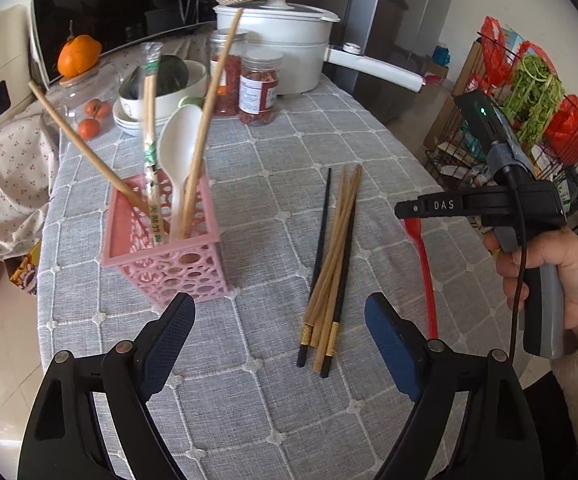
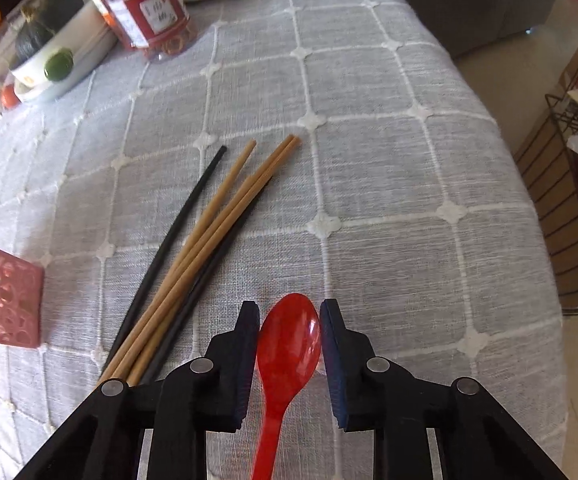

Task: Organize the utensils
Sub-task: 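Grasp the red plastic spoon with the right gripper while the left moves toward the chopsticks, then grasp a black chopstick with the left gripper while the right holds the red spoon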

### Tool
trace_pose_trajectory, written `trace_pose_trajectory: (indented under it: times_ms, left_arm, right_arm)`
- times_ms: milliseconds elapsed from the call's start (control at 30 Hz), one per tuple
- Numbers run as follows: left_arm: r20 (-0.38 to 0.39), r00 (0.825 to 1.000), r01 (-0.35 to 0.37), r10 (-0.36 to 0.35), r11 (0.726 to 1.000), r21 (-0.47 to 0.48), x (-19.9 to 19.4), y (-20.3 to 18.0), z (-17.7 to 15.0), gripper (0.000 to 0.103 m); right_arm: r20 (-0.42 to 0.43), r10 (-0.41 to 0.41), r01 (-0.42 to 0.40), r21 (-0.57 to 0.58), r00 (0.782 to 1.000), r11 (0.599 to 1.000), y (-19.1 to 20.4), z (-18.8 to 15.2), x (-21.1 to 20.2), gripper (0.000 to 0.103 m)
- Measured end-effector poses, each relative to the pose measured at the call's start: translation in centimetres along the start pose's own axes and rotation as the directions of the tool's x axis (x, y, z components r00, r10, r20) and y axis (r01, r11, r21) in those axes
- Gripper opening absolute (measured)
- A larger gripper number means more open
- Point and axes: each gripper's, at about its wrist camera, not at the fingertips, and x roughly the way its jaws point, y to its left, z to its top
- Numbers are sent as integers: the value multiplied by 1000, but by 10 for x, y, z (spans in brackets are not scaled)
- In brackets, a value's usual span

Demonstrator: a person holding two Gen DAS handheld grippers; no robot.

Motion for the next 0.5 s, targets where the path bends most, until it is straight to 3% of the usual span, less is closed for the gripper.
trace_pose_trajectory:
  times_ms: [167, 267, 333, 433, 500]
  left_arm:
    - [-13, 1000, -1, 1, 998, 68, 8, -32, 9, 86]
    - [-34, 999, -5, 8, 995, 102, 20, -51, 18, 63]
    - [-68, 998, 11, -4, 996, 92, 35, -62, 27, 42]
    - [-124, 991, 45, -40, 998, 39, 62, -72, 48, 33]
    - [-130, 991, 13, -9, 999, 35, 79, -79, 62, 28]
  right_arm:
    - [37, 26, -26, 6, 999, 1000, -14, -4, -22, 27]
    - [48, 26, -26, -4, 999, 1000, -22, -4, -30, 27]
    - [50, 33, -32, -3, 998, 999, -28, -5, -34, 27]
    - [50, 45, -45, 6, 998, 999, -38, -5, -37, 27]
    - [52, 54, -55, 9, 997, 998, -42, -4, -40, 27]
